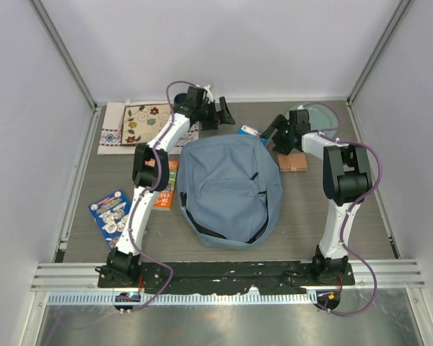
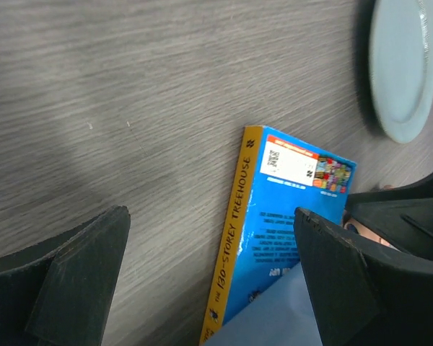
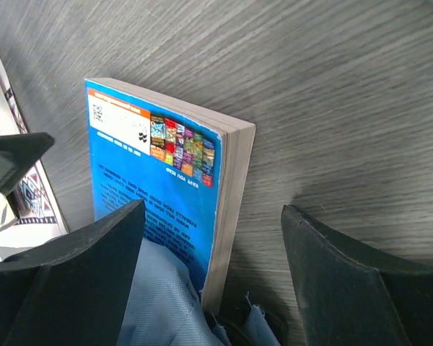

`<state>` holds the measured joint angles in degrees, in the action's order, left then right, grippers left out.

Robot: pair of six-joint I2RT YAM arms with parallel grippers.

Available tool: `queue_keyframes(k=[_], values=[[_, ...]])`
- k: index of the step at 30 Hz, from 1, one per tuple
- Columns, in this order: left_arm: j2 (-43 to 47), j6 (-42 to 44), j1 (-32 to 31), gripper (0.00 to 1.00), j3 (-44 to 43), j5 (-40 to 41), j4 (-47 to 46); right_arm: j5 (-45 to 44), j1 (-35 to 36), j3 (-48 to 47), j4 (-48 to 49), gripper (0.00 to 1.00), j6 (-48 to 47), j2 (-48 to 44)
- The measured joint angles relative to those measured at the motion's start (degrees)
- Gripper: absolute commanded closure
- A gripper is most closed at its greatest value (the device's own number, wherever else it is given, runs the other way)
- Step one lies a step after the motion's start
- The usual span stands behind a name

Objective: Pack the student bag
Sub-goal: Pick up the book from the center of the board.

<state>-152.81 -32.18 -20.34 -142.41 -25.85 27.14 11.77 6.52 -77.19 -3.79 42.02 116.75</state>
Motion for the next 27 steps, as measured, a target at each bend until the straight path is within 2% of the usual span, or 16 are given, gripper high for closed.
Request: queue_keyframes(k=[4, 11, 13, 14, 15, 19, 20, 22, 25, 27], values=[[-3.7, -1.5, -1.1, 0.00, -2.6, -1.4, -0.3, 0.5, 0.0, 0.7, -0.1, 0.21, 0.2, 0.0], [-4.2, -2.1, -3.8, 0.00, -3.3, -5.4, 0.8, 4.4, 0.0, 2.0, 2.5, 0.35, 1.3, 0.2], [-4.3, -2.1, -4.9, 0.04, -3.3, -7.4, 1.0, 5.7, 0.0, 2.0, 4.1, 0.43, 1.7, 0.7], [-4.3, -1.8, -5.4, 0.06, -3.3, -8.2, 1.0, 6.3, 0.0, 2.1, 4.7, 0.51, 1.9, 0.9], [-4.3, -1.5, -5.8, 0.11, -3.2, -8.2, 0.9, 6.5, 0.0, 2.1, 5.2, 0.53, 1.8, 1.0], [-4.3, -0.8, -5.8, 0.20, -2.3, -8.9, 0.1, 7.6, -1.2, 3.2, 6.5, 0.58, 2.6, 1.1], [-4.3, -0.8, -5.7, 0.22, -2.0, -9.2, -0.2, 8.1, -1.4, 3.3, 7.0, 0.64, 2.9, 1.1], [-4.3, -0.8, -5.5, 0.26, -1.6, -9.4, -0.7, 8.6, -1.5, 3.3, 8.2, 0.65, 3.2, 1.1], [-4.3, -1.0, -5.2, 0.27, -1.2, -9.8, -1.1, 9.3, -1.6, 3.3, 10.1, 0.54, 4.0, 1.1], [-4.3, -1.9, -5.1, 0.28, -0.9, -10.3, -1.9, 10.1, -1.6, 3.1, 10.5, 0.50, 4.5, 1.2]])
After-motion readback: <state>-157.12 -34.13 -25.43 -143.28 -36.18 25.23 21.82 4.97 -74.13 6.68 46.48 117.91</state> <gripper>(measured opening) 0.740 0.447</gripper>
